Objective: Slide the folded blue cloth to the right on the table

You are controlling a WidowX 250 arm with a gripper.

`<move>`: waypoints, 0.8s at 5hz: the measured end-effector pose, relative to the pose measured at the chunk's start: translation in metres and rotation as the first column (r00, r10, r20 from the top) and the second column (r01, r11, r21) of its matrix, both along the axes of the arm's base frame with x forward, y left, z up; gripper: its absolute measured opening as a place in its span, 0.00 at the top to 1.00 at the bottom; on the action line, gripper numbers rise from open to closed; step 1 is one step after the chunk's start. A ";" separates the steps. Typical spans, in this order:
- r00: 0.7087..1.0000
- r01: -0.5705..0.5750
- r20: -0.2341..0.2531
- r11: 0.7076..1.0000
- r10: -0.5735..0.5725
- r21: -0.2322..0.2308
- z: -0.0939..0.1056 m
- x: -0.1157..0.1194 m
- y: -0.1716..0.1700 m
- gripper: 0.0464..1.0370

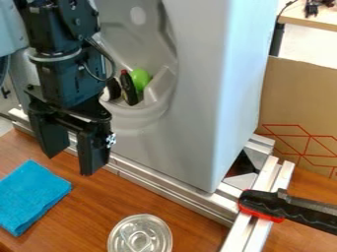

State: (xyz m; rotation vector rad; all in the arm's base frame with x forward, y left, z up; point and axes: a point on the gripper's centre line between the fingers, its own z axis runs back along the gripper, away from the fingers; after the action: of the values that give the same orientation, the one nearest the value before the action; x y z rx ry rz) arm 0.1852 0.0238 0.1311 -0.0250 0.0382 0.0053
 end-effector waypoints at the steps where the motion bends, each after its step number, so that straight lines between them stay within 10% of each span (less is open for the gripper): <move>1: 1.000 0.001 -0.012 1.000 -0.002 -0.002 -0.003 -0.001 0.000 0.04; 4: 0.995 0.029 -0.095 0.995 -0.020 0.093 -0.056 0.029 0.074 0.04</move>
State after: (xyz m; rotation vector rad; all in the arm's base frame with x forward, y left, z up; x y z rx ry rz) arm 0.2138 0.0976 0.0752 0.0698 0.1325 -0.0166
